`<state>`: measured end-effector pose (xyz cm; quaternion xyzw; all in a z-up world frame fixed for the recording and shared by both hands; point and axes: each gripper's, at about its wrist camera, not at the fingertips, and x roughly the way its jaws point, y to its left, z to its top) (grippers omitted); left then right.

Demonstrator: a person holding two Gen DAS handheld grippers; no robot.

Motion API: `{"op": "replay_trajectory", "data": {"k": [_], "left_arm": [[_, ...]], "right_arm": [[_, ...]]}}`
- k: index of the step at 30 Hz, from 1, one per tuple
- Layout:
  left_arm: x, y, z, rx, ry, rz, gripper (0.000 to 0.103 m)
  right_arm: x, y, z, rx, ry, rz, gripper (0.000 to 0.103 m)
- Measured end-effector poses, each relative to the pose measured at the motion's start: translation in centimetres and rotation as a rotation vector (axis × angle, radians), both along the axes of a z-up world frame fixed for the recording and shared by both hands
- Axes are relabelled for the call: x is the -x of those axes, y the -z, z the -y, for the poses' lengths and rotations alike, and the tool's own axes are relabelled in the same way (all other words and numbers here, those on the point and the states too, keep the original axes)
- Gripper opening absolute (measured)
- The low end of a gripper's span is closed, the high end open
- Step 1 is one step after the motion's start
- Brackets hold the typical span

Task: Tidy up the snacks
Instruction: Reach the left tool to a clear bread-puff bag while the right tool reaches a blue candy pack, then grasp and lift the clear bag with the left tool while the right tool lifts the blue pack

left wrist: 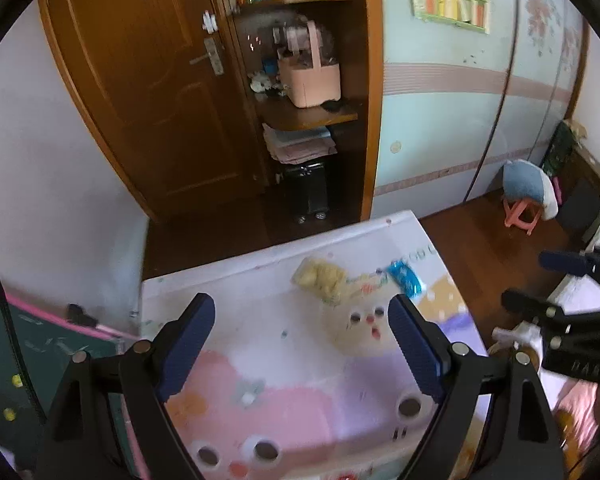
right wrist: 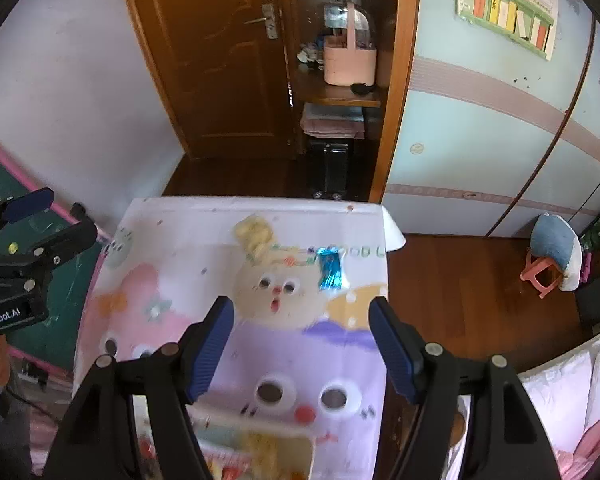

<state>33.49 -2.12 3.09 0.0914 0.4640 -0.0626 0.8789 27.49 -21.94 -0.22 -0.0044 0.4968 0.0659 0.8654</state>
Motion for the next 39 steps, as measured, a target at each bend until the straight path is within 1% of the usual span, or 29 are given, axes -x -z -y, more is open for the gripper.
{"op": "replay_trajectory", "data": {"k": [2,3,5,7,10,11,12,13,16,19,22,24,26,27,29,31,32,33,34,35,36,37,38,39], "left_arm": [[-4.3,2.5,0.2,0.018,-0.024,-0.041,0.088],[-5.5,3.6,0.3,0.021,-0.032,-0.049,0.088],[-8.9,6.9,0.5,0.005,-0.067,-0.079,0.088],[-11.6,10.4,0.7,-0.001,-0.094,-0.110,0.088],[-15.2,16.0,0.8,-0.024,-0.145,-0.175,0.088],[-16.4,18.3,0.7,-0.022,-0.169,-0.205,0.088],[-17.2,19.9,0.6,-0.019,-0.185,-0.229,0.088],[-17.6,21.4,0.4,-0.011,-0.201,-0.253,0.088],[-18.6,25.3,0.1,0.026,-0.236,-0.320,0.088],[-19.4,27.9,0.6,0.057,-0.255,-0.355,0.088],[-19.8,29.5,0.6,0.105,-0.288,-0.380,0.088],[-20.0,30.8,0.3,0.137,-0.331,-0.401,0.088],[-20.2,31.7,-0.2,0.169,-0.370,-0.416,0.088],[-20.1,32.0,-0.3,0.174,-0.383,-0.425,0.088],[-20.1,32.7,-0.5,0.186,-0.406,-0.444,0.088],[-19.8,33.0,-0.5,0.186,-0.413,-0.450,0.087],[-19.6,33.1,-0.4,0.184,-0.413,-0.446,0.085],[-19.5,33.1,-0.4,0.182,-0.413,-0.445,0.082],[-19.3,33.1,-0.2,0.180,-0.411,-0.441,0.074],[-18.9,33.1,0.0,0.169,-0.410,-0.438,0.070],[-18.6,33.0,0.3,0.157,-0.406,-0.436,0.062],[-18.4,32.9,0.5,0.159,-0.390,-0.433,0.056],[-18.1,32.8,0.6,0.163,-0.377,-0.430,0.052],[-18.4,32.2,0.6,0.167,-0.369,-0.425,0.046]], "right_arm": [[-2.3,1.3,0.2,0.004,0.009,-0.002,0.070],[-4.0,2.6,0.4,0.001,0.013,-0.010,0.070],[-6.0,4.5,0.6,-0.025,0.021,-0.035,0.070],[-8.0,7.3,1.0,-0.054,0.041,-0.067,0.070],[-10.4,12.0,1.4,-0.062,0.064,-0.125,0.070],[-11.0,13.6,1.5,-0.062,0.074,-0.150,0.070],[-11.8,15.7,1.7,-0.067,0.088,-0.179,0.070],[-11.9,16.6,1.8,-0.074,0.095,-0.193,0.069],[-13.0,20.8,2.2,-0.079,0.123,-0.252,0.068],[-13.6,23.1,2.3,-0.081,0.132,-0.282,0.065],[-13.6,24.6,1.9,-0.077,0.136,-0.296,0.064],[-13.6,25.4,1.7,-0.070,0.135,-0.304,0.064],[-13.6,26.0,1.4,-0.060,0.129,-0.312,0.060],[-13.5,25.8,1.2,-0.049,0.121,-0.294,0.058],[-13.7,25.8,1.0,-0.032,0.114,-0.292,0.053],[-13.5,25.7,0.7,-0.001,0.110,-0.287,0.041],[-13.5,25.7,0.6,0.007,0.110,-0.285,0.037],[-13.4,25.7,0.6,0.005,0.109,-0.286,0.032],[-13.3,25.7,0.7,-0.004,0.112,-0.288,0.030],[-13.3,25.6,0.9,-0.014,0.116,-0.289,0.030],[-13.0,25.7,0.9,-0.022,0.120,-0.291,0.030],[-12.9,25.7,0.9,-0.022,0.117,-0.292,0.030],[-12.8,25.6,0.8,-0.019,0.114,-0.293,0.030],[-12.5,25.6,0.7,-0.018,0.111,-0.296,0.030]]}}
